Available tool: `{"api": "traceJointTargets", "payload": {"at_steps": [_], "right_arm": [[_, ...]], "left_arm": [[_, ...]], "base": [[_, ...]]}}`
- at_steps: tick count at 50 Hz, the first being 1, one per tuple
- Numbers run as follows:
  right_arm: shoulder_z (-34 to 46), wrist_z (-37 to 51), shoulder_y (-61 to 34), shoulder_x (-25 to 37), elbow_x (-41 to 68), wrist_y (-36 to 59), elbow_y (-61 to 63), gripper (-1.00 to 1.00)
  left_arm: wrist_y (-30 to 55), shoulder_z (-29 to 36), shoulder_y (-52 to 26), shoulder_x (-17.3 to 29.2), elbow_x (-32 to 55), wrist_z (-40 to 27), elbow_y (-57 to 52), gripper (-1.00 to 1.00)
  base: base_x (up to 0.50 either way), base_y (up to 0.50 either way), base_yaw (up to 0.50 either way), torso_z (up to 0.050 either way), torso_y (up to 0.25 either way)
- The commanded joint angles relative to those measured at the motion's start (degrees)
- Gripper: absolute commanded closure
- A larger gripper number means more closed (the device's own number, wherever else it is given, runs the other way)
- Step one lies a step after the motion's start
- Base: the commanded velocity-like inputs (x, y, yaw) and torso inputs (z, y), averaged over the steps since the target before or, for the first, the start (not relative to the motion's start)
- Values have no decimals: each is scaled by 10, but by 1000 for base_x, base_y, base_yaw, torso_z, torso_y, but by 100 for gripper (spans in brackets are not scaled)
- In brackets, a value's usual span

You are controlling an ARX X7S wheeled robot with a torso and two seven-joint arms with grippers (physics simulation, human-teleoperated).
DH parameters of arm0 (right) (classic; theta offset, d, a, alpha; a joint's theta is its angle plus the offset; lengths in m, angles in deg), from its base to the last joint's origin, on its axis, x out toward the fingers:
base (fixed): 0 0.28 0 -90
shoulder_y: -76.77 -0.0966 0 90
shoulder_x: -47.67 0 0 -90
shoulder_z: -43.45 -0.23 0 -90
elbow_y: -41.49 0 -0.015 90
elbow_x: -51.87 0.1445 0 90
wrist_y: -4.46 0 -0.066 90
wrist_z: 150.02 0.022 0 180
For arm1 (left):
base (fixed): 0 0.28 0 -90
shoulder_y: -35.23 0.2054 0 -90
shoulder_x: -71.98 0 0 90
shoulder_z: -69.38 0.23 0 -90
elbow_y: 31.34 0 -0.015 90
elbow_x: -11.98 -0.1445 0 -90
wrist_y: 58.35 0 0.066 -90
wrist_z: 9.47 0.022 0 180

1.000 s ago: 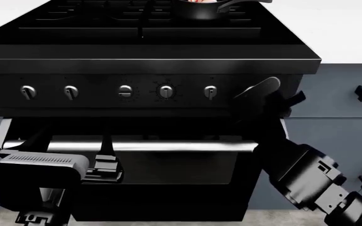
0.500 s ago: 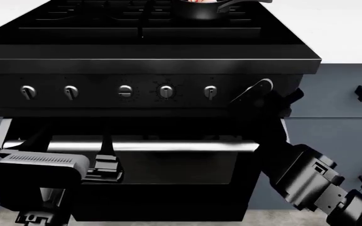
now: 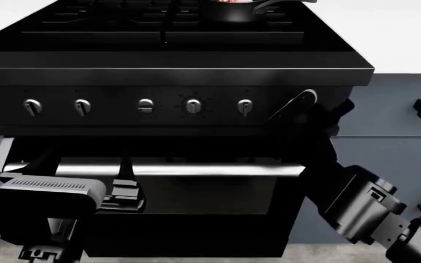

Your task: Frozen meat rests on a plate on the counter. Retrieve the meat and place it in a pot on a burner. Then turn the burner on.

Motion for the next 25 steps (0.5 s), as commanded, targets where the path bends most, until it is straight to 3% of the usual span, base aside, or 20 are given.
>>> {"api": "traceJointTargets", "payload": {"at_steps": [1,4,5,25], "right_arm": [[-9,22,-9,17,-54,28,11,100],[-22,21,-4,19,-36,37,27,100],[-27,22,-2,22,-30,44,37,-100],[-47,39,1,54,6,129,187,-100]], "left_arm": [[4,2,-2,2,2,-5,-8,-100],[3,0,1,4,2,-6,-10,-100],[3,0,1,4,2,-6,-11,-100],[-4,-5,11,10,4,-12,-21,-100]], "base": [[0,-3,-5,0,0],[-8,-1,-5,0,5],[0,-3,-6,0,0],[0,0,0,0,1]]}}
